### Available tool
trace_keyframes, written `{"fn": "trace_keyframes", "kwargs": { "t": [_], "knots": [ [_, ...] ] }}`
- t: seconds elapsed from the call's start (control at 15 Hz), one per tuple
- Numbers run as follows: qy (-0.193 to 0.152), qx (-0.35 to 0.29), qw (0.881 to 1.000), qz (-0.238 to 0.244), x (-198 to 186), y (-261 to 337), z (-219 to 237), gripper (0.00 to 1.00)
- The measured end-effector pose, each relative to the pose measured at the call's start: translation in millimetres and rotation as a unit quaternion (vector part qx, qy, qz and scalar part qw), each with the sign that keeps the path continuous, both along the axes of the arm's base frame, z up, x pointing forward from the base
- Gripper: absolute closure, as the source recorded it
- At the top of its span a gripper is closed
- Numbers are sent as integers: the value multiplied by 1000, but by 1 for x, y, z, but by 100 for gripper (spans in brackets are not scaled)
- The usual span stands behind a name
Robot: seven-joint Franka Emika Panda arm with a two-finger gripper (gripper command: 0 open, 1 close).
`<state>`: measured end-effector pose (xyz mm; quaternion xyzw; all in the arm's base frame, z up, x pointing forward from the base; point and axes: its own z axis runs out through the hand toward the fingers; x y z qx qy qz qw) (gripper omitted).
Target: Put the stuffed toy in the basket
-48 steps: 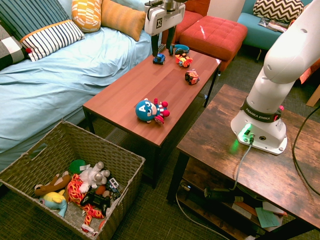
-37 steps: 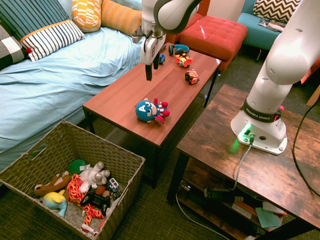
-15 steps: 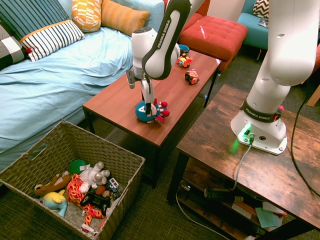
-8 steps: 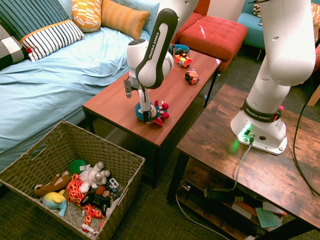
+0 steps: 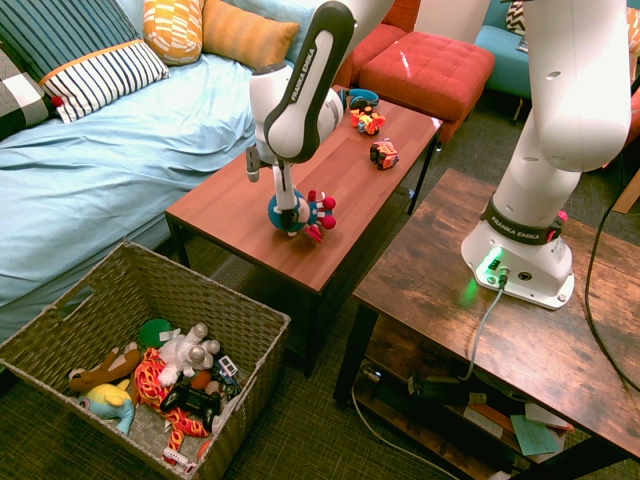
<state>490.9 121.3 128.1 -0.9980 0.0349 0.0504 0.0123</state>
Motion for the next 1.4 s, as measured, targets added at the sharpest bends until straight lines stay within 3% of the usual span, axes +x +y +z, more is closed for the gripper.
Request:
{"fn": "trace_keyframes", "kwargs": {
  "t": [0.27, 0.4, 0.67, 0.93, 1.0, 1.4],
  "knots": [
    [-36, -7, 999, -23, 27, 79, 59, 100],
    [-49, -11, 999, -19, 41, 131, 68, 100],
    [-59, -8, 998, -17, 68, 214, 11, 100],
    [-66, 24, 996, -49, 96, 246, -34, 100],
    [-63, 34, 995, -62, 99, 252, -38, 0],
    [-58, 59, 992, -93, 107, 265, -39, 0]
  ]
}}
